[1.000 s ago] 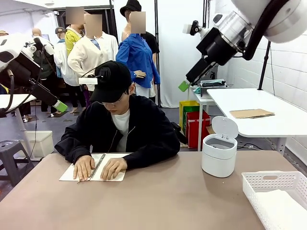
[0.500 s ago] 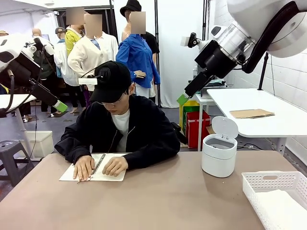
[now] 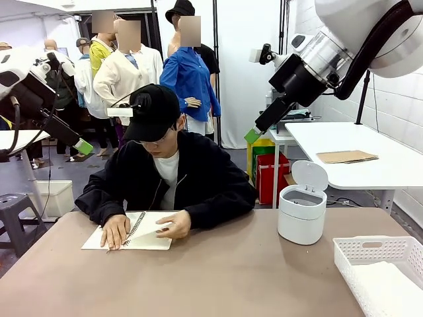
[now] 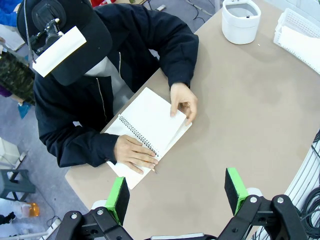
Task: Sort the paper based on its condition.
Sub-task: If a person hands you a paper, place it in the Organizing basket , and if it's crumpled, put it in the Trash can.
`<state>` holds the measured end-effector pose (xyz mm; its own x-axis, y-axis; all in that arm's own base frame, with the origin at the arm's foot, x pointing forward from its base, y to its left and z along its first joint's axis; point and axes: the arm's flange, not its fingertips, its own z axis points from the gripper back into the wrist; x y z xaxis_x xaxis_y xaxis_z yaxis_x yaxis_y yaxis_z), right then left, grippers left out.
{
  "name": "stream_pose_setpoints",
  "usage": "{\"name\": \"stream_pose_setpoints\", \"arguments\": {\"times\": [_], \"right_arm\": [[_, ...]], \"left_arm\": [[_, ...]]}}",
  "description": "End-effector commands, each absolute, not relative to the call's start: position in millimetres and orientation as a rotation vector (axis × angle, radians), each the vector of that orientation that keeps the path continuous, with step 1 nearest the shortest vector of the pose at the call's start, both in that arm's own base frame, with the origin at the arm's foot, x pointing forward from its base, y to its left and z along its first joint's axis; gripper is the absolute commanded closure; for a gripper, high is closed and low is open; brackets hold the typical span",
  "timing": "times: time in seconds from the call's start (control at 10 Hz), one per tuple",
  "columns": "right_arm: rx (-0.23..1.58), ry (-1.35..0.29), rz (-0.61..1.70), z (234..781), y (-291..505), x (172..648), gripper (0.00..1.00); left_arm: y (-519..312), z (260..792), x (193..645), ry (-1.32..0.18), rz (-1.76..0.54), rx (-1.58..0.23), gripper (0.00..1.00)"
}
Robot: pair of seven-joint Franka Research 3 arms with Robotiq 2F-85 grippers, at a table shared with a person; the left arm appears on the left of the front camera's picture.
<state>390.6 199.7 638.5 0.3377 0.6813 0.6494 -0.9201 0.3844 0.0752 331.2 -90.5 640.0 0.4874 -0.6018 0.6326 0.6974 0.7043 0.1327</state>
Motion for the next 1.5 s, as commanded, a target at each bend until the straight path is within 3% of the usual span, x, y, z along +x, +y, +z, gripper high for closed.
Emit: {"name": "stream_pose_setpoints", "arguments": {"times": [0.0,1.4], "right_arm": [[0.46,-0.587,1.095,637.5,199.5,391.1,0.0],[0.46,-0.587,1.095,637.5,199.5,391.1,0.0]], "left_arm": [[-90.0,639.5,330.2,-0.701,-0.789,-0.14,0.0],[-90.0,639.5,330.2,-0.701,-0.789,-0.14,0.0]]}}
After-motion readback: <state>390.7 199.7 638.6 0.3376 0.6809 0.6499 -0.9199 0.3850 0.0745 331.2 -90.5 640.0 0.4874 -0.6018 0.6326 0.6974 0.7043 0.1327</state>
